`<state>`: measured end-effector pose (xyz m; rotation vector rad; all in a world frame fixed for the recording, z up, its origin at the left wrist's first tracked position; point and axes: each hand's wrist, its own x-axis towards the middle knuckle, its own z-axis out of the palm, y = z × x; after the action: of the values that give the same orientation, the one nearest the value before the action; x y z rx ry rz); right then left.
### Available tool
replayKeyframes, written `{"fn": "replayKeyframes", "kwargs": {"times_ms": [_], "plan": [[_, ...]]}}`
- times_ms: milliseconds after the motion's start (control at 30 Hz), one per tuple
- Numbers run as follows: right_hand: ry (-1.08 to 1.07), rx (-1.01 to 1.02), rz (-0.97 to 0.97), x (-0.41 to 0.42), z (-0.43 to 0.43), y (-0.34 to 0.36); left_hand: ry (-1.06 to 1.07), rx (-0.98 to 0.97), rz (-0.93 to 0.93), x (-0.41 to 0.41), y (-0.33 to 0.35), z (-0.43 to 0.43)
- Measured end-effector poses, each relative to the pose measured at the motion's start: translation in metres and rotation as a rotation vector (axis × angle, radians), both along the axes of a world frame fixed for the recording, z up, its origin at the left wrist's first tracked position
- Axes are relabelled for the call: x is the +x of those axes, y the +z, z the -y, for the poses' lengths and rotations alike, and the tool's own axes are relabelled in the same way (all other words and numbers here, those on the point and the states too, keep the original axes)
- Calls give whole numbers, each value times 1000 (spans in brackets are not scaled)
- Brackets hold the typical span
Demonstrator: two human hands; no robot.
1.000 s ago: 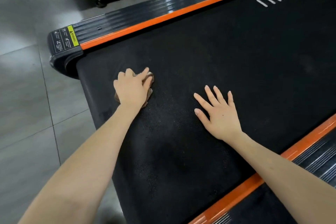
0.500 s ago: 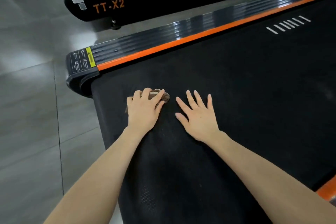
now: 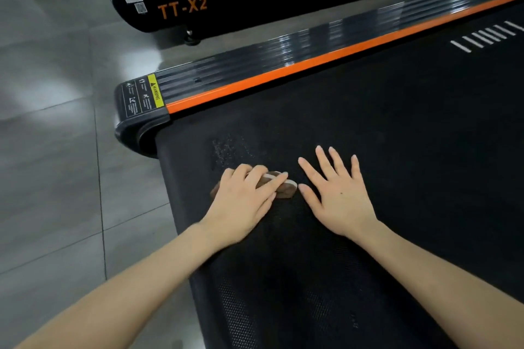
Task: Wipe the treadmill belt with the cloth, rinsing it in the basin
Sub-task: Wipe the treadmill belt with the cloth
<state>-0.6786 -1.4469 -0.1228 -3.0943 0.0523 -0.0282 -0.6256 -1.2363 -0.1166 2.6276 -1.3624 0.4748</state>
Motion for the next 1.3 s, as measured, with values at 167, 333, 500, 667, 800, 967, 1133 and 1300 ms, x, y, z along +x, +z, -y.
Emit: {"fn": "replayKeyframes", "kwargs": {"times_ms": [167,333,500,667,800,967,1133,1300], "plan": [[3,-7,7,-1,0,1,327,67,-57,104,9,2],[-2,-1,11,0,0,1,414,-14,-105,129,1,8],[-6,-8,-10,0,-2,2,144,-1,-19,112,0,18],[-7,-5,-11,1,0,2,278,116,-75,165,8,54],[8,7,-5,1,3,0,222,90,-92,178,7,48],[3,17,18,0,3,0,205,46,-89,186,3,-26],[2,3,15,-1,1,0,240,-25,-25,171,0,-68],[-4,-2,0,0,1,0,223,-61,-35,118,-3,-76]]}}
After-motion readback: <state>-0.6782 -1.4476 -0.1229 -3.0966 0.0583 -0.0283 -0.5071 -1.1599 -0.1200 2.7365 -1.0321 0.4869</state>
